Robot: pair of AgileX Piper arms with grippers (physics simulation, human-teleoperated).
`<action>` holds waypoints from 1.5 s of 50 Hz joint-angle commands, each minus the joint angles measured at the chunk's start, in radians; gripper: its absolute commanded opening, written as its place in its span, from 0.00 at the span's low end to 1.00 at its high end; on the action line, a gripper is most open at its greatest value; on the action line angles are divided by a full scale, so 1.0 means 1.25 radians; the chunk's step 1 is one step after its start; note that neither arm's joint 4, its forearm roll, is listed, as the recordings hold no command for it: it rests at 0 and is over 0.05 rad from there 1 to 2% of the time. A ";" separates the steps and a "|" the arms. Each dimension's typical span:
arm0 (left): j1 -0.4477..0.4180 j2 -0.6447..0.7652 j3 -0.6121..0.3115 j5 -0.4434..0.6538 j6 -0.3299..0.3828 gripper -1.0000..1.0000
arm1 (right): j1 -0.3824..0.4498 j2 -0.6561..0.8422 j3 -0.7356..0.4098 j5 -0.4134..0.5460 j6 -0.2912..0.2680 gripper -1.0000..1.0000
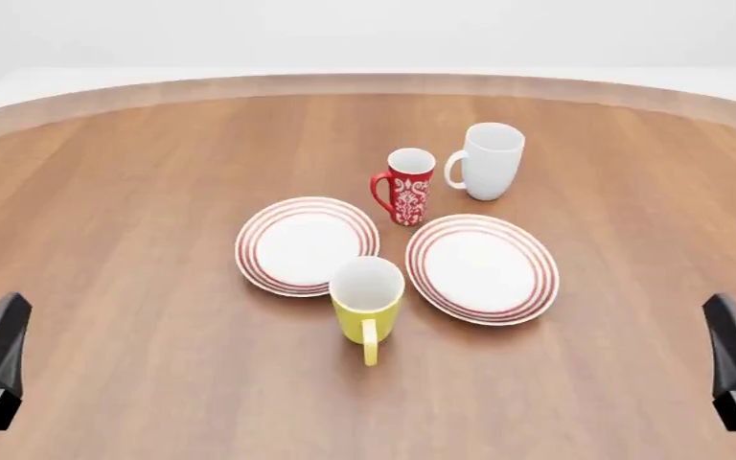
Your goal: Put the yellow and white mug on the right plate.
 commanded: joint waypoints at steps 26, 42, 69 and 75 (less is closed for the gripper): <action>0.000 0.000 0.000 0.000 0.000 1.00 | 0.099 0.294 -0.147 0.041 0.016 1.00; 0.000 0.000 0.000 0.000 0.000 1.00 | 0.250 0.403 -0.340 0.215 -0.014 1.00; 0.000 0.000 0.000 0.000 0.000 1.00 | 0.434 0.625 -0.585 0.353 0.046 1.00; 0.000 0.000 0.000 0.000 0.000 1.00 | 0.481 0.654 -0.608 0.351 0.058 1.00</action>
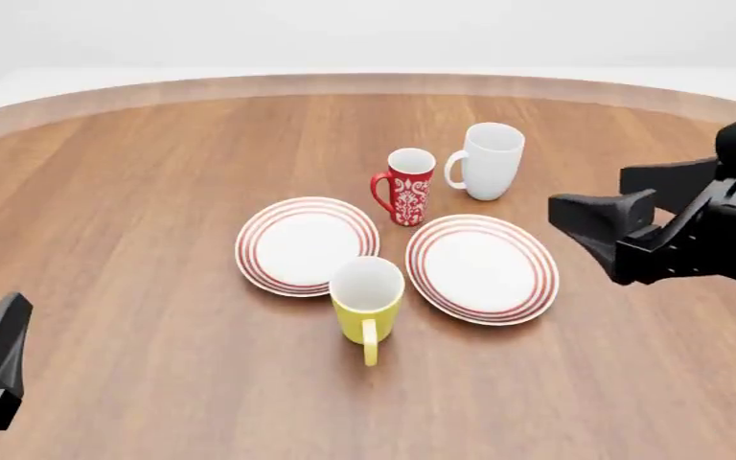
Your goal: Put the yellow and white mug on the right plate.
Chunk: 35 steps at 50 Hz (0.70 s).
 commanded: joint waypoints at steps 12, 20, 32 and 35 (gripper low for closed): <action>0.000 0.000 0.000 0.000 0.000 1.00 | 0.166 0.090 -0.091 -0.001 -0.016 1.00; 0.000 0.000 0.000 0.000 0.000 1.00 | 0.166 0.090 -0.091 -0.001 -0.016 1.00; 0.000 0.000 0.000 0.000 0.000 1.00 | 0.170 0.091 -0.090 0.003 -0.013 1.00; 0.000 0.000 0.000 0.000 0.000 1.00 | 0.173 0.098 -0.111 0.015 0.003 1.00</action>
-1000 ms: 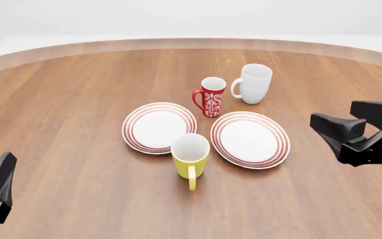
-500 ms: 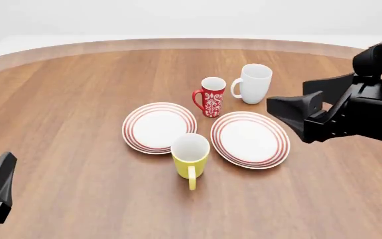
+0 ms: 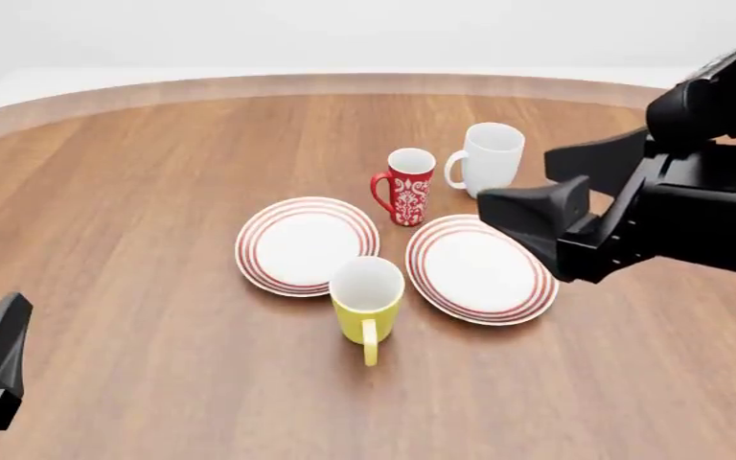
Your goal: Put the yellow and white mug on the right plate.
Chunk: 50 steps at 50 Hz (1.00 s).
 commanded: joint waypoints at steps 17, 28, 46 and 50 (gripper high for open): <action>0.000 0.000 0.000 0.000 0.000 1.00 | 0.005 0.133 -0.113 0.062 0.038 1.00; 0.000 0.000 0.000 0.000 0.000 1.00 | 0.015 0.211 -0.174 0.093 0.063 1.00; 0.000 0.000 0.000 0.000 0.000 1.00 | 0.047 0.325 -0.174 0.058 0.165 1.00; 0.000 0.000 0.000 0.000 0.000 1.00 | 0.042 0.329 -0.166 0.050 0.176 1.00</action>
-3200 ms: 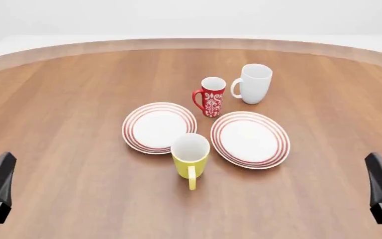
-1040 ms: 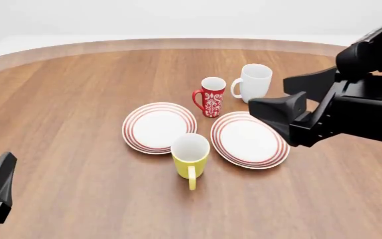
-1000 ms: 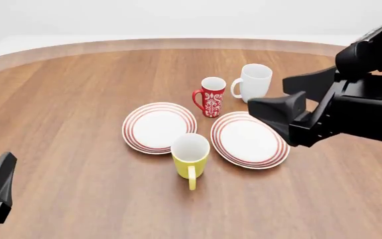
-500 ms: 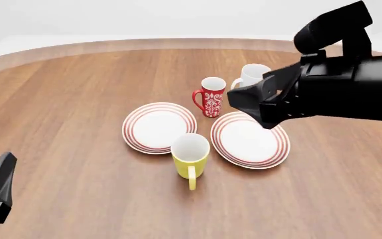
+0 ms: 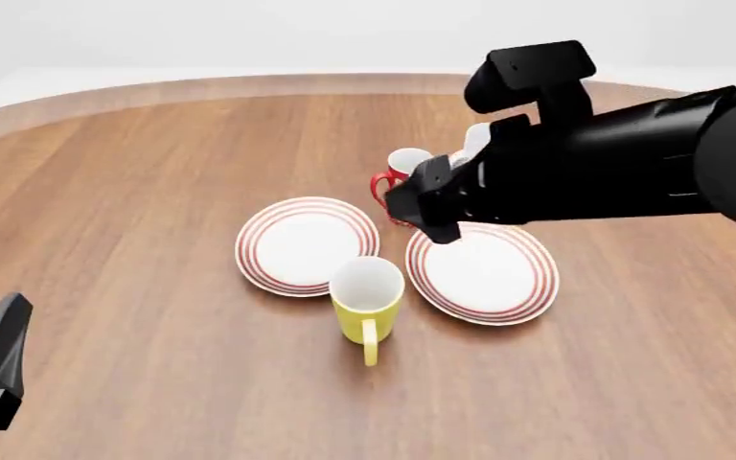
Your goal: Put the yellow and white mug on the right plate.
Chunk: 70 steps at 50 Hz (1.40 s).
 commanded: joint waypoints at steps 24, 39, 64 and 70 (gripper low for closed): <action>0.000 0.000 0.000 0.000 0.000 1.00 | 0.041 0.102 0.092 -0.135 0.133 1.00; 0.000 0.000 0.000 0.000 0.000 1.00 | 0.083 0.149 0.107 -0.183 0.168 1.00; 0.000 0.000 0.000 0.000 0.000 1.00 | 0.092 0.185 0.172 -0.272 0.196 1.00; 0.000 0.000 0.000 0.000 0.000 1.00 | 0.087 0.187 0.187 -0.288 0.202 1.00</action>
